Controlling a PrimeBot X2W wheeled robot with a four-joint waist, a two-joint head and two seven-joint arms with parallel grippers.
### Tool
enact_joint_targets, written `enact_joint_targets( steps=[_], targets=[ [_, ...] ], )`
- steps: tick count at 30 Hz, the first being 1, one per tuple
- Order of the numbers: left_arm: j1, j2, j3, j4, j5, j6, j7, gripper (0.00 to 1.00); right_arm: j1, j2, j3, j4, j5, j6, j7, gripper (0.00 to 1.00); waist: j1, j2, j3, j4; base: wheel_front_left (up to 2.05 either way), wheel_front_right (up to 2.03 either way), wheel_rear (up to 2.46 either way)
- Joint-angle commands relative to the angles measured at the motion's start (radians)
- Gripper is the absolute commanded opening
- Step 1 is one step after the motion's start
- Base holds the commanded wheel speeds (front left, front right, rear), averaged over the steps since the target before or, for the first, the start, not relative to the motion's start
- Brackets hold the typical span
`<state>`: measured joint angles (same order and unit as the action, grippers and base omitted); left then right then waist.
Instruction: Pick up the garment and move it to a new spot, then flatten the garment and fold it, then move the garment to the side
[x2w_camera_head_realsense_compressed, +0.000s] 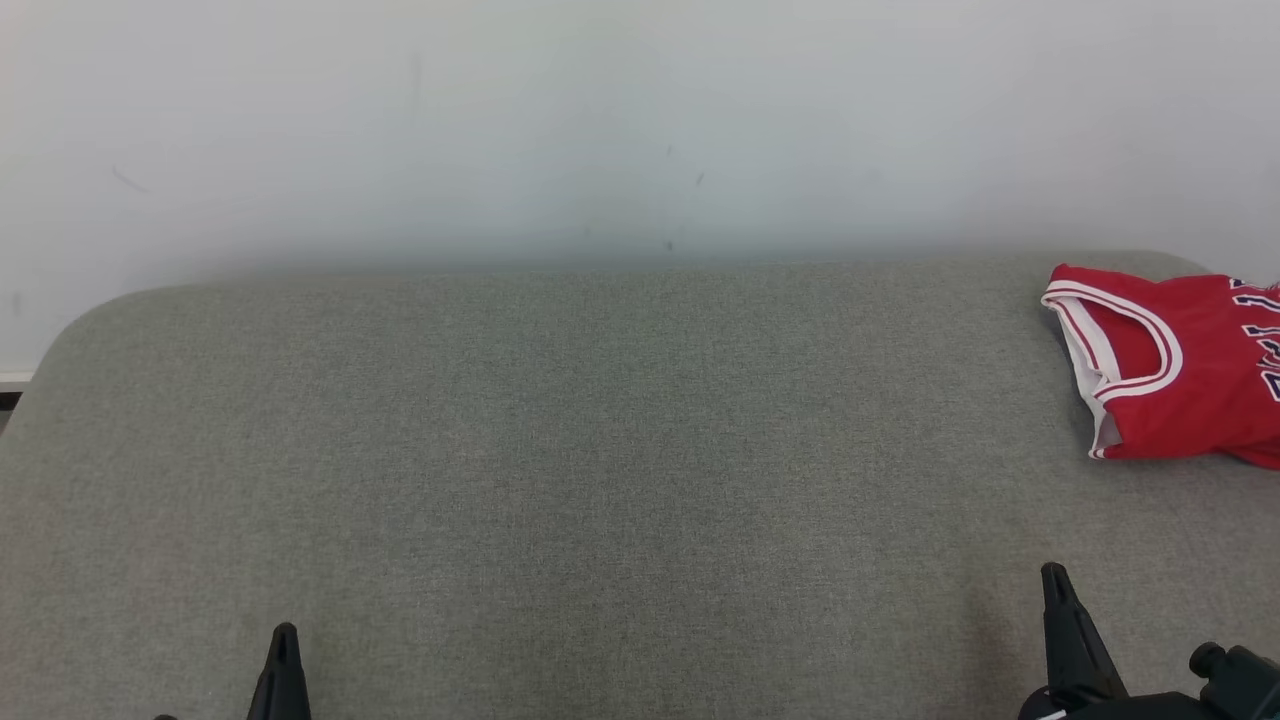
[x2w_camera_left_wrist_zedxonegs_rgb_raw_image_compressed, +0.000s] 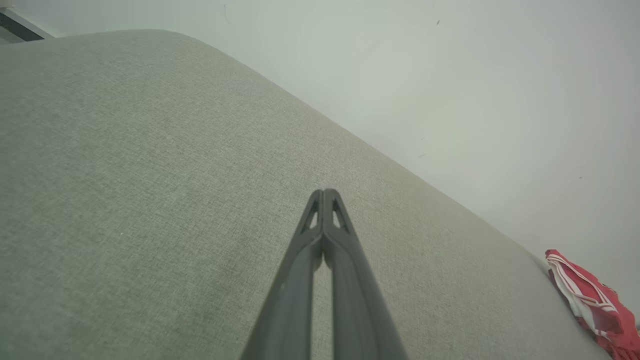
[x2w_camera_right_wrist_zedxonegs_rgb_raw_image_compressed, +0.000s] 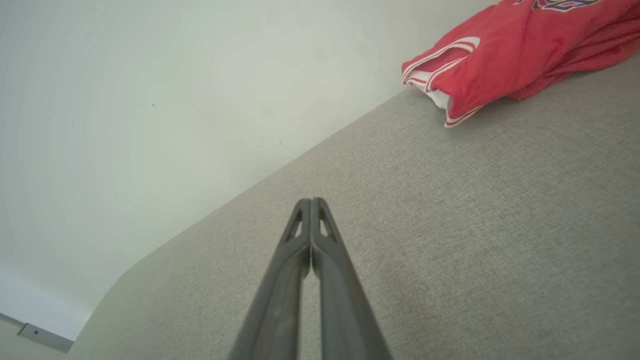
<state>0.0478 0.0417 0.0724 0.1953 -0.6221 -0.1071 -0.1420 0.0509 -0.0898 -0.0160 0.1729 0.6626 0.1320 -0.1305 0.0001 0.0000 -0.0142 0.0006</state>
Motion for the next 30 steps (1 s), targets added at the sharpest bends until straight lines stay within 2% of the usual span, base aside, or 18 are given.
enact_joint_targets(
  steps=[1, 30],
  targets=[
    [-0.032, 0.006, 0.005, -0.009, -0.038, -0.006, 0.008, 0.0, -0.028, -0.001, -0.006, -0.012, 0.039, -0.001, 0.008, 0.0, -0.0001, 0.0, 0.0, 0.0, 0.0, 0.0, 0.0],
    [-0.084, 0.008, 0.019, 0.013, -0.403, -0.014, 0.103, 0.0, -0.082, 0.01, -0.036, 0.019, 0.394, -0.001, 0.094, 0.0, -0.0001, 0.0, 0.005, 0.0, 0.0, 0.0, 0.0]
  ],
)
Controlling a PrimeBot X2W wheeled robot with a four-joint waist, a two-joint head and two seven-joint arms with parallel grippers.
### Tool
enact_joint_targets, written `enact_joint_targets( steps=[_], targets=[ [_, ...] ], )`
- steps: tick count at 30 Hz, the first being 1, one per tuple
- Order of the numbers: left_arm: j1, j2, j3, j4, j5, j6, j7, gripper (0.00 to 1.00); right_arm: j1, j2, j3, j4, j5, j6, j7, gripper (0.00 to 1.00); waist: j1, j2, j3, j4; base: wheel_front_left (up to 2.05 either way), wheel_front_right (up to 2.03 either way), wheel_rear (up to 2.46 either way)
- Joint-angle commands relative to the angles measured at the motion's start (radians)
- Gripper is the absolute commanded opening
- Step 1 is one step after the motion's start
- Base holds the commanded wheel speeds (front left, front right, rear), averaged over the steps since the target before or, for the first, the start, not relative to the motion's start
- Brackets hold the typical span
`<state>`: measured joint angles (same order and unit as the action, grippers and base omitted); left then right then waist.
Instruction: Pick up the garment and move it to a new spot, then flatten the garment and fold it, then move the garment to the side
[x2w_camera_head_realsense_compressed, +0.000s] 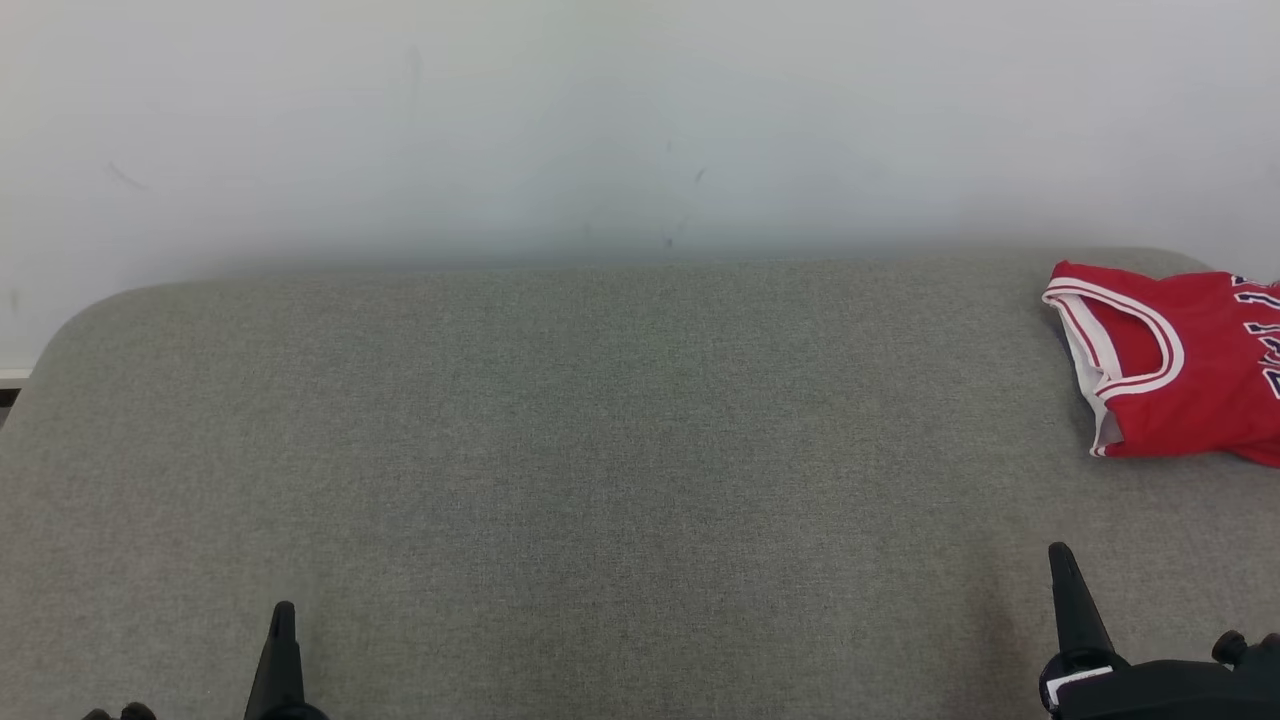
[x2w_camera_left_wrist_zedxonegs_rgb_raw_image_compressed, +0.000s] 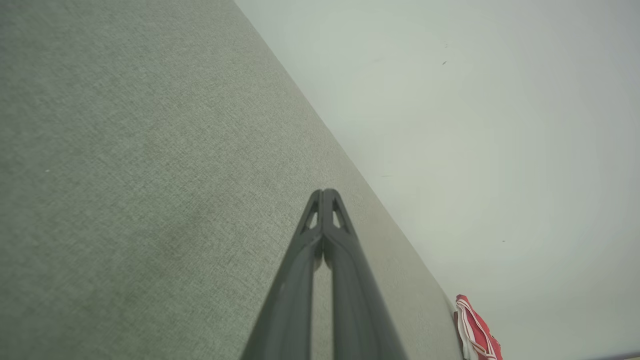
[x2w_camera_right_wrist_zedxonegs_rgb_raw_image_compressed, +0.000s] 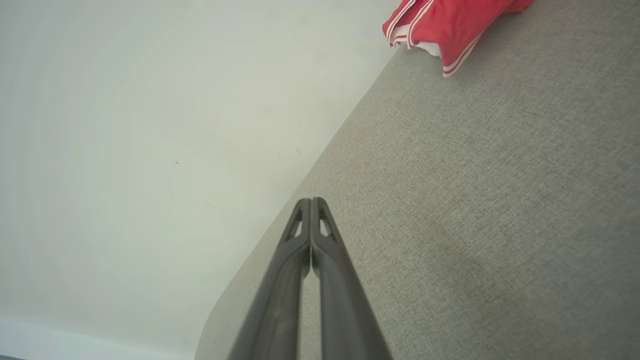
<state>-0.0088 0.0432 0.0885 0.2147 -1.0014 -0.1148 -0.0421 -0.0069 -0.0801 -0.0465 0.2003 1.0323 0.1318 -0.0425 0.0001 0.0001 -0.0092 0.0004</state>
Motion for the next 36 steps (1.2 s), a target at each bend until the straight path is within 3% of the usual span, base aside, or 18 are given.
enact_joint_targets(
  steps=[1, 36],
  targets=[
    [-0.029, 0.006, 0.004, -0.006, -0.036, -0.006, 0.007, 0.0, -0.025, 0.001, -0.006, -0.008, 0.035, -0.001, 0.009, 0.0, -0.0001, -0.0001, 0.0, 0.0, 0.0, 0.0, 0.0],
    [-0.073, 0.008, 0.017, 0.015, -0.361, -0.013, 0.093, 0.0, -0.071, 0.014, -0.036, 0.022, 0.349, -0.001, 0.089, 0.0, -0.0001, -0.0001, 0.006, 0.0, 0.0, 0.0, 0.0]
  ],
)
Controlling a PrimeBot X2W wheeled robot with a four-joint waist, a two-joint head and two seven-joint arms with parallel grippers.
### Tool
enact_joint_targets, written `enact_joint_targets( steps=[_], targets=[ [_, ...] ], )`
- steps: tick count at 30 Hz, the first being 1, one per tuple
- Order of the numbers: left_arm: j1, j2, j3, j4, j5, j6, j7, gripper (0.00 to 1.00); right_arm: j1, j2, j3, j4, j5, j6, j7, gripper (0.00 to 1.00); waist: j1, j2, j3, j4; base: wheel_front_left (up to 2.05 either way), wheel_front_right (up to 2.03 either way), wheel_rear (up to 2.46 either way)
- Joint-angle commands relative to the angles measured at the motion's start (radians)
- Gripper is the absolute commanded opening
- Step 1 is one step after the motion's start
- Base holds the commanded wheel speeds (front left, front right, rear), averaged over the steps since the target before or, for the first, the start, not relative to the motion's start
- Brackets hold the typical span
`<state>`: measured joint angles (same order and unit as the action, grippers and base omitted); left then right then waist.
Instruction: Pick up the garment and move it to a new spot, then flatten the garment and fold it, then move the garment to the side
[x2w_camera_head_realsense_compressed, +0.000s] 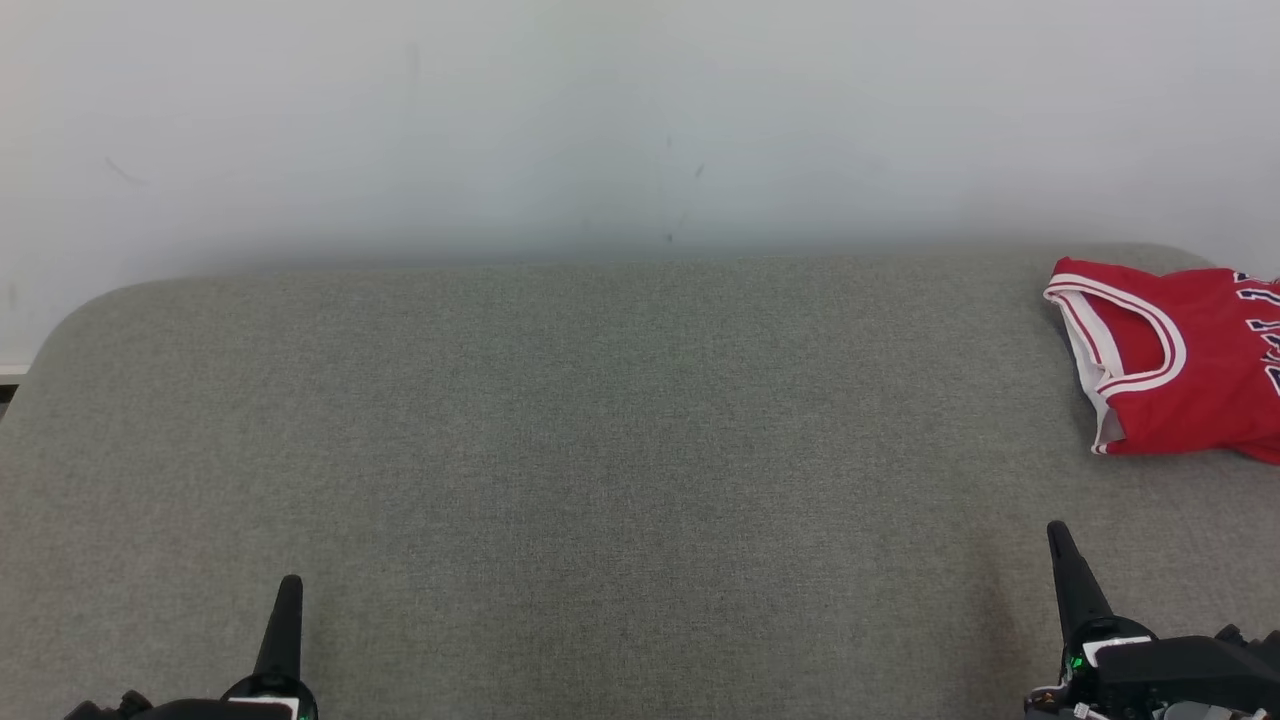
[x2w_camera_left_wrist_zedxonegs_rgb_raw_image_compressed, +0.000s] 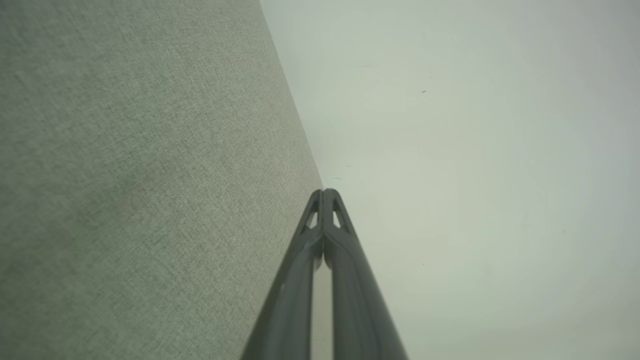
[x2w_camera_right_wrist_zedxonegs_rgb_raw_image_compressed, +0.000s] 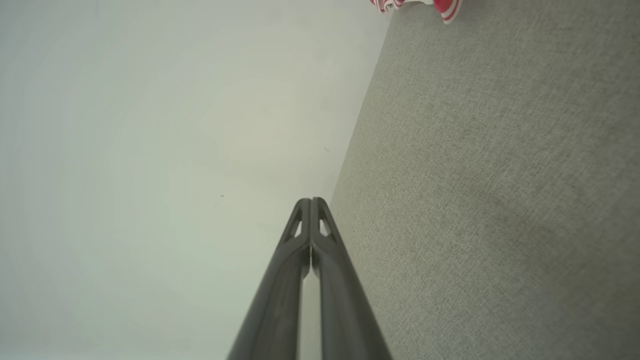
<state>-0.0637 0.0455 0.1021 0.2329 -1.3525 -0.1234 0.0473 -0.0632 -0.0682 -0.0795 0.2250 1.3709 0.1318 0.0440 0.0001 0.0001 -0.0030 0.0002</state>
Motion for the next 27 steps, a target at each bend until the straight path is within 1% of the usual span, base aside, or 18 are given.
enact_joint_targets(
  steps=[1, 11, 27],
  targets=[
    [-0.02, 0.006, 0.004, -0.003, -0.019, -0.004, 0.005, 0.0, -0.016, 0.002, -0.004, -0.002, 0.018, -0.001, 0.005, 0.0, -0.0001, -0.0001, 0.0, 0.0, 0.0, 0.0, 0.0],
    [-0.029, 0.006, 0.008, 0.003, -0.108, -0.007, 0.028, 0.0, -0.027, 0.006, -0.013, 0.005, 0.102, -0.002, 0.027, 0.0, -0.0001, -0.0001, 0.002, 0.0, 0.0, 0.0, 0.0],
    [-0.046, 0.007, 0.012, 0.011, -0.221, -0.01, 0.059, 0.0, -0.041, 0.011, -0.024, 0.016, 0.21, -0.002, 0.055, 0.0, -0.0001, -0.0001, 0.005, 0.0, 0.0, 0.0, 0.0]
  ],
)
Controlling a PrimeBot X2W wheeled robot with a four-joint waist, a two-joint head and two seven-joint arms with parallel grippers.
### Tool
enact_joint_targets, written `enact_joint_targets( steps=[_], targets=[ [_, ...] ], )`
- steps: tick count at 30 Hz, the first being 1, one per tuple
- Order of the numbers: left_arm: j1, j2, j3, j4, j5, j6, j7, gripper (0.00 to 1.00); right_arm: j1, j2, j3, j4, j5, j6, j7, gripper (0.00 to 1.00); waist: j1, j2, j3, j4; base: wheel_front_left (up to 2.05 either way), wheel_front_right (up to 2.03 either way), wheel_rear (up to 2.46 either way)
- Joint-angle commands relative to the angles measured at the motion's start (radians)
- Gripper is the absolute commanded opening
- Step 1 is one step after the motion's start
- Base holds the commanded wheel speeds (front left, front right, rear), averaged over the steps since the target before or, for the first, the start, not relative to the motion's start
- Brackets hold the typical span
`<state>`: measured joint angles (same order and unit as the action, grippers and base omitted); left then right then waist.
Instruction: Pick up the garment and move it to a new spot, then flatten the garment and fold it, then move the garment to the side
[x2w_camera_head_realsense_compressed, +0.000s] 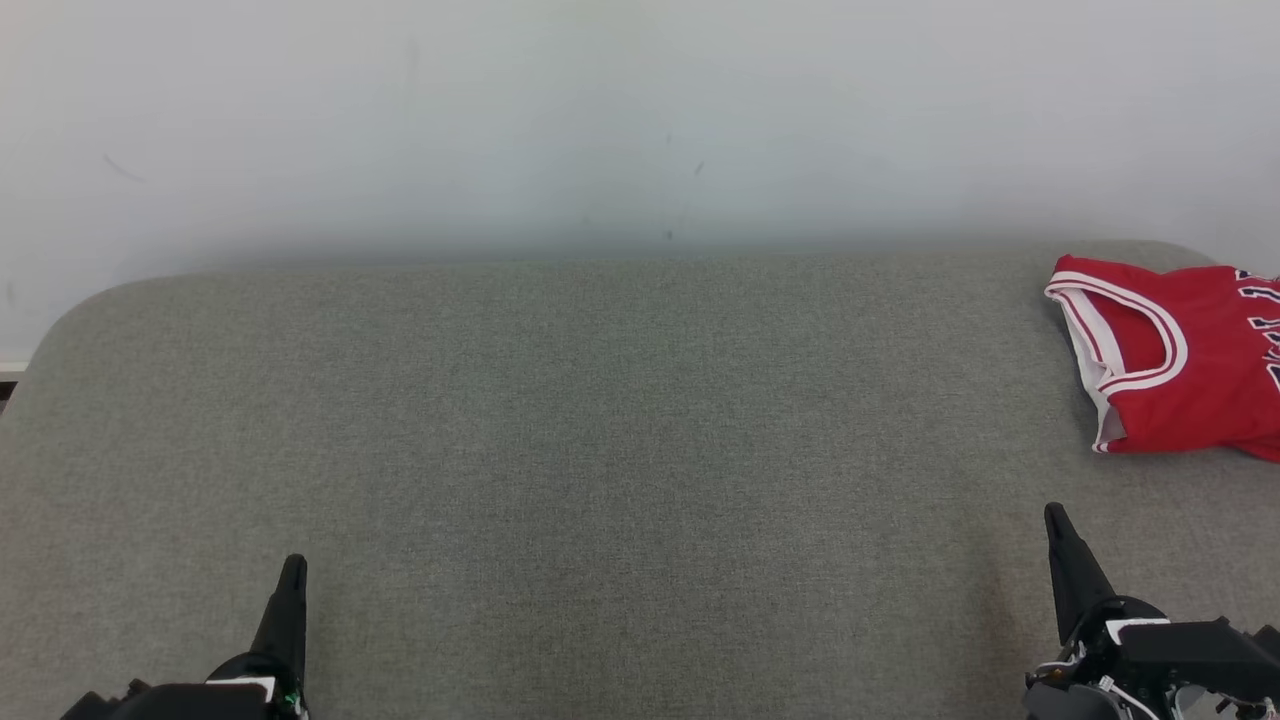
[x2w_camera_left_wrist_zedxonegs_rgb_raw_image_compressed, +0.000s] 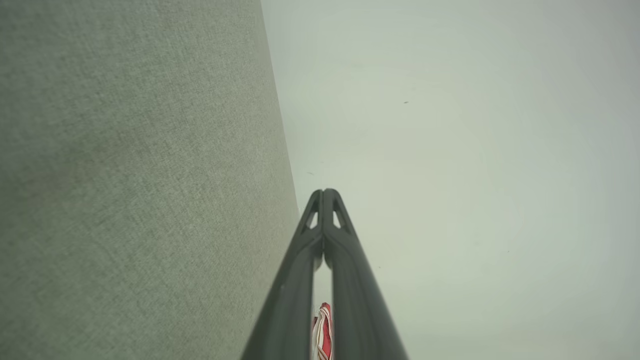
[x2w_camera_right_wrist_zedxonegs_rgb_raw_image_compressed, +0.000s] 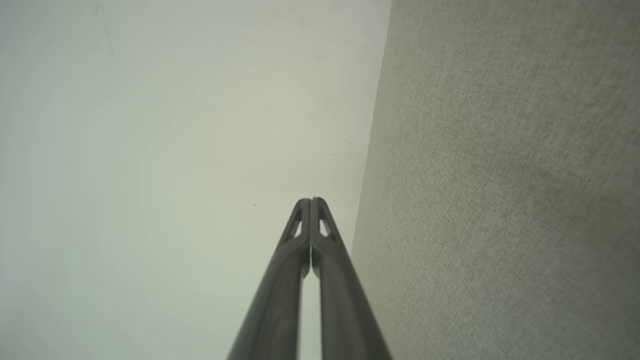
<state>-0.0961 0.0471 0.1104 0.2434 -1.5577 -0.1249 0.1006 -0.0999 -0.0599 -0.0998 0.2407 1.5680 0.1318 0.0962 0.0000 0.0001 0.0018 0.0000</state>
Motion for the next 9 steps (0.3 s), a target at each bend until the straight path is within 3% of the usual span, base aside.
enact_joint_targets(
  steps=[1, 9],
  targets=[
    [-0.013, 0.005, 0.004, 0.0, -0.023, -0.009, 0.007, 0.0, -0.006, 0.003, -0.005, 0.001, 0.019, -0.002, 0.005, 0.0, 0.0, -0.0001, 0.0, 0.0, 0.0, 0.0, 0.0],
    [-0.019, 0.006, 0.006, 0.004, -0.059, -0.007, 0.015, 0.0, -0.013, 0.005, -0.008, 0.005, 0.052, -0.002, 0.015, 0.0, 0.0, -0.0001, 0.001, 0.0, 0.0, 0.0, 0.0]
  ],
)
